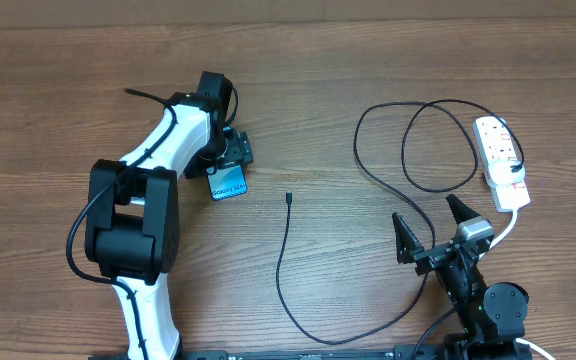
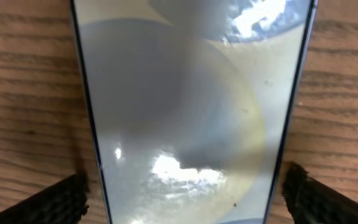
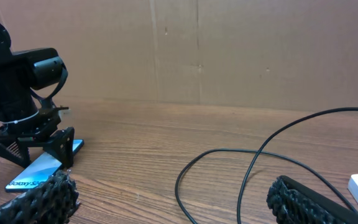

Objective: Plug charger to phone and switch on socket

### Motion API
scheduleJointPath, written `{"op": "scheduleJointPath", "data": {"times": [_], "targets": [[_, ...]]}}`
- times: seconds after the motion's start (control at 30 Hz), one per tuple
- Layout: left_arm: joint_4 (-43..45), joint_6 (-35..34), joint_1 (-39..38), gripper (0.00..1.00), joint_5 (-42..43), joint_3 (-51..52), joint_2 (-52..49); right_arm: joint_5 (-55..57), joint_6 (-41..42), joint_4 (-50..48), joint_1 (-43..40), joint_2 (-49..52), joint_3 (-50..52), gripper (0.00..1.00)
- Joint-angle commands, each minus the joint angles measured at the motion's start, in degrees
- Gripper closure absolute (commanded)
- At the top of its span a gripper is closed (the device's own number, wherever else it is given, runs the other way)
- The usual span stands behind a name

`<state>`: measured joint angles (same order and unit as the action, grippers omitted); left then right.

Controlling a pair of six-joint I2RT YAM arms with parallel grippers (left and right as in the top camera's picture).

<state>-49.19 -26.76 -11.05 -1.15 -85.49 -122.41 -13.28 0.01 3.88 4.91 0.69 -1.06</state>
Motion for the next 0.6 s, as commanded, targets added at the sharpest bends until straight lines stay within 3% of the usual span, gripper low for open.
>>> {"op": "scheduleJointPath", "data": {"times": [0.0,0.57], "targets": [[1.29,1.49,1.27,0.00,1.79,4.76,-9.46,0.13,0.22,-0.33,0.17,-0.35,0.59,0.00],[4.15,1.49,1.29,0.04,2.16,4.79,-9.46,0.13,0.22,-0.33,0.17,-0.35,0.59,0.00]]}}
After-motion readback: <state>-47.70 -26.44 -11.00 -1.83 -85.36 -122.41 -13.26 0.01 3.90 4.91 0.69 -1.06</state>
